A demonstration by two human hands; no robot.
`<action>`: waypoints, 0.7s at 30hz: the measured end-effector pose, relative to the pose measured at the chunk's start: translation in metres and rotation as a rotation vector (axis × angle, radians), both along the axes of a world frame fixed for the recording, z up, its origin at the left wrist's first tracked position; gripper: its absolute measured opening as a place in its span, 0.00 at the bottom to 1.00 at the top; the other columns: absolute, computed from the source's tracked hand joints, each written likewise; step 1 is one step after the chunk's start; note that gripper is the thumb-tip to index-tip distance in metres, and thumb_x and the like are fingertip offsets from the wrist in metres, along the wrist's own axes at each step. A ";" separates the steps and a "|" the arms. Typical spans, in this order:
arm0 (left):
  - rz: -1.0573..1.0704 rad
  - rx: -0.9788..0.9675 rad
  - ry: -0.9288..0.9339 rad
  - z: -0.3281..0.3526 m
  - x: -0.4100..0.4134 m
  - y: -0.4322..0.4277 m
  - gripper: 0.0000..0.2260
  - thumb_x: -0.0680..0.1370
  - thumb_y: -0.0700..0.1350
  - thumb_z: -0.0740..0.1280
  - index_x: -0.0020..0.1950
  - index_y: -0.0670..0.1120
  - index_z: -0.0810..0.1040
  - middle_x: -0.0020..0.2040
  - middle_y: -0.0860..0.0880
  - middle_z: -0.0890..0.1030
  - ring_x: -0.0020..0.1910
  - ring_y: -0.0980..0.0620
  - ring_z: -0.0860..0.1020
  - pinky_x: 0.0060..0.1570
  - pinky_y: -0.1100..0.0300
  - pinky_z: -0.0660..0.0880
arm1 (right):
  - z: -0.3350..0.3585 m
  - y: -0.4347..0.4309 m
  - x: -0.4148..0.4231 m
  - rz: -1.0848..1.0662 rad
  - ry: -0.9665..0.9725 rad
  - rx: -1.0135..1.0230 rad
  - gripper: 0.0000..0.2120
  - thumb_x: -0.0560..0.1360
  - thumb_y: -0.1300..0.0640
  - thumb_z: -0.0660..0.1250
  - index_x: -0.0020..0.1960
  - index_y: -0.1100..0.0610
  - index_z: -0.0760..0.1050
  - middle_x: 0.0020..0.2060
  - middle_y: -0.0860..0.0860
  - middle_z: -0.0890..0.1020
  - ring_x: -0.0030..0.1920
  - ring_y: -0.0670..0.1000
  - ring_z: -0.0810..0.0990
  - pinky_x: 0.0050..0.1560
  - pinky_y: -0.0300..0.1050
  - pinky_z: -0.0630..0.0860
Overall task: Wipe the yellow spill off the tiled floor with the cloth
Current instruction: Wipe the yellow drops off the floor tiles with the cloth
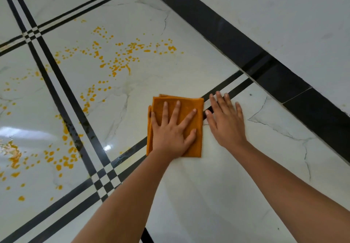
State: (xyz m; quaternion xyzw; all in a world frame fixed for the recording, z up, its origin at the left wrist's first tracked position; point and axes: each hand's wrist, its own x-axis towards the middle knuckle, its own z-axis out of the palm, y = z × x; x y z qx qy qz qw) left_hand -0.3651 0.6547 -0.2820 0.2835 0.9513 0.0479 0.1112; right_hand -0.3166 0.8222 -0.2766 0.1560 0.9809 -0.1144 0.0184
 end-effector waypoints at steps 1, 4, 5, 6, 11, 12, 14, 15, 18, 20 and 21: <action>0.062 0.001 -0.010 0.002 -0.008 0.008 0.27 0.74 0.68 0.37 0.73 0.66 0.37 0.77 0.50 0.40 0.74 0.42 0.35 0.68 0.36 0.34 | 0.001 0.005 0.002 -0.044 -0.006 -0.004 0.30 0.78 0.42 0.41 0.76 0.54 0.52 0.76 0.53 0.55 0.76 0.53 0.49 0.72 0.53 0.45; 0.081 0.020 -0.008 0.000 0.001 0.025 0.27 0.75 0.67 0.39 0.73 0.64 0.36 0.77 0.48 0.39 0.74 0.40 0.35 0.67 0.34 0.33 | 0.004 0.024 0.010 -0.121 -0.061 0.009 0.32 0.76 0.42 0.39 0.76 0.55 0.50 0.76 0.53 0.54 0.76 0.53 0.49 0.73 0.52 0.45; -0.005 0.016 -0.001 -0.001 0.009 0.028 0.27 0.76 0.67 0.39 0.73 0.64 0.36 0.77 0.48 0.39 0.73 0.40 0.34 0.66 0.34 0.33 | 0.005 0.030 0.014 -0.134 -0.088 0.020 0.32 0.76 0.41 0.38 0.76 0.55 0.49 0.76 0.53 0.53 0.76 0.53 0.48 0.73 0.52 0.45; -0.089 -0.005 -0.004 0.000 0.010 0.031 0.27 0.76 0.68 0.39 0.72 0.65 0.35 0.77 0.48 0.38 0.73 0.40 0.34 0.66 0.33 0.34 | 0.005 0.034 0.017 -0.146 -0.109 0.021 0.33 0.75 0.41 0.37 0.76 0.55 0.48 0.76 0.53 0.52 0.76 0.53 0.47 0.73 0.51 0.44; 0.032 -0.002 -0.032 0.005 -0.038 0.072 0.28 0.76 0.68 0.41 0.73 0.63 0.37 0.77 0.48 0.38 0.73 0.40 0.34 0.65 0.34 0.32 | 0.004 0.040 0.022 -0.142 -0.128 -0.014 0.34 0.74 0.40 0.36 0.76 0.53 0.47 0.76 0.51 0.51 0.76 0.51 0.45 0.73 0.49 0.42; -0.001 0.006 -0.021 0.003 -0.033 0.075 0.28 0.76 0.67 0.41 0.74 0.63 0.37 0.77 0.48 0.38 0.73 0.39 0.35 0.65 0.34 0.32 | 0.004 0.043 0.021 -0.141 -0.125 -0.014 0.33 0.74 0.40 0.36 0.76 0.53 0.48 0.76 0.51 0.51 0.76 0.51 0.45 0.73 0.49 0.42; -0.203 0.013 0.022 -0.002 -0.012 0.069 0.27 0.76 0.67 0.40 0.74 0.64 0.38 0.77 0.48 0.40 0.74 0.40 0.35 0.67 0.33 0.34 | 0.003 0.047 0.022 -0.133 -0.115 -0.010 0.33 0.75 0.40 0.37 0.76 0.53 0.49 0.76 0.51 0.52 0.76 0.52 0.45 0.73 0.50 0.43; -0.290 -0.002 0.037 -0.002 -0.008 0.064 0.27 0.76 0.67 0.40 0.74 0.64 0.39 0.78 0.49 0.41 0.74 0.41 0.36 0.67 0.34 0.34 | 0.002 0.047 0.023 -0.133 -0.108 -0.008 0.33 0.75 0.39 0.36 0.76 0.54 0.49 0.76 0.51 0.53 0.76 0.52 0.45 0.73 0.51 0.43; -0.212 -0.030 0.046 0.002 -0.036 0.067 0.27 0.76 0.68 0.41 0.74 0.65 0.41 0.78 0.50 0.42 0.75 0.42 0.37 0.67 0.35 0.33 | -0.001 0.039 0.026 -0.159 -0.114 -0.021 0.35 0.74 0.38 0.33 0.76 0.53 0.48 0.76 0.51 0.51 0.76 0.52 0.44 0.73 0.50 0.41; -0.037 -0.022 0.016 0.004 -0.037 0.068 0.28 0.75 0.68 0.41 0.74 0.65 0.41 0.77 0.50 0.41 0.74 0.42 0.36 0.65 0.37 0.30 | -0.003 0.037 0.028 -0.148 -0.137 -0.007 0.34 0.75 0.39 0.35 0.76 0.53 0.46 0.77 0.50 0.49 0.76 0.51 0.43 0.72 0.48 0.39; -0.056 -0.011 0.024 0.002 -0.027 0.065 0.28 0.75 0.68 0.40 0.74 0.65 0.40 0.77 0.50 0.40 0.74 0.41 0.36 0.64 0.37 0.29 | -0.003 0.039 0.029 -0.143 -0.141 -0.006 0.33 0.75 0.39 0.36 0.76 0.53 0.46 0.77 0.50 0.49 0.76 0.51 0.43 0.72 0.48 0.39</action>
